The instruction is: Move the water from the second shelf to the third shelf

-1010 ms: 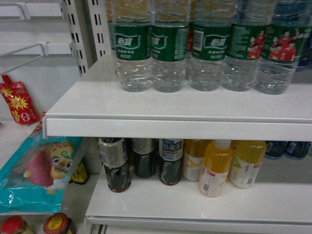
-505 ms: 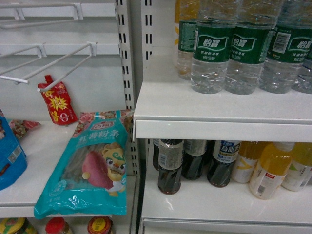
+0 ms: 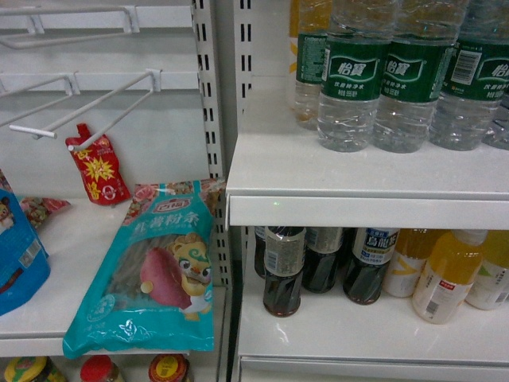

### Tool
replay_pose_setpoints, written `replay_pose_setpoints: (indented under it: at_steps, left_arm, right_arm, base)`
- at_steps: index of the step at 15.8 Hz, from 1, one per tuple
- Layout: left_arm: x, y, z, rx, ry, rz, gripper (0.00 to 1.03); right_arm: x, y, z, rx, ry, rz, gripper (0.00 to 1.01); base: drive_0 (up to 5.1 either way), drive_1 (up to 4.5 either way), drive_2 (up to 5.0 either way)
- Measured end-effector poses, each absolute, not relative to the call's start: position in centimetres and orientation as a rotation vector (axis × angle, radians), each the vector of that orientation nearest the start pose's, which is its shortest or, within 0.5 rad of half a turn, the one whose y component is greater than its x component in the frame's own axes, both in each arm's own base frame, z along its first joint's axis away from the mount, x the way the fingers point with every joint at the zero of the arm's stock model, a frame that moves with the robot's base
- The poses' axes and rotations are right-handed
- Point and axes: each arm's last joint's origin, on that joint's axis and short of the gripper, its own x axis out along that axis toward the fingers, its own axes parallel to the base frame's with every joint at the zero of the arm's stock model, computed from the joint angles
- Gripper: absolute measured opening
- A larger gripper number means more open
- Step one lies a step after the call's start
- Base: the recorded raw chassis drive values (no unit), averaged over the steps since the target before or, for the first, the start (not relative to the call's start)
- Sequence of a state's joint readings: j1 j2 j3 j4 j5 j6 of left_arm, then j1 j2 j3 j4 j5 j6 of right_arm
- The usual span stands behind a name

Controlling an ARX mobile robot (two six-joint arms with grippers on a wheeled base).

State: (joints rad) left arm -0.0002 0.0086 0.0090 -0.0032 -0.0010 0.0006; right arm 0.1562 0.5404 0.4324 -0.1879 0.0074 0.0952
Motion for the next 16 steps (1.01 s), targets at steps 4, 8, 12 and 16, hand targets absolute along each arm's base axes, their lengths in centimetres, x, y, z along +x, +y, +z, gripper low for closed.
replay_pose_setpoints:
  at_steps: [4,8,12,16]
  left_arm:
    - [9.8,0.0,16.6,0.001,0.003,0.001,0.98]
    - [9.8,0.0,16.6,0.001,0.003,0.000,0.98]
    - [9.8,0.0,16.6,0.001,0.003,0.000,0.98]
    - [9.8,0.0,16.6,0.001,0.003,0.000,0.98]
  right_arm:
    - [16.1,1.2,26.0,0.048,0.155,-0.097,0.36]
    - [20.0,1.2,24.9,0.059,0.269,-0.023,0.36]
    - [24.0,1.5,24.6,0.057,0.305,-0.021,0.36]
    - [27.4,2.4,25.2,0.055,0.316,0.011,0.36]
  base:
    - [0.0,0.00,0.0]
    - [0.0,0.00,0.0]
    - [0.0,0.00,0.0]
    - [0.0,0.00,0.0]
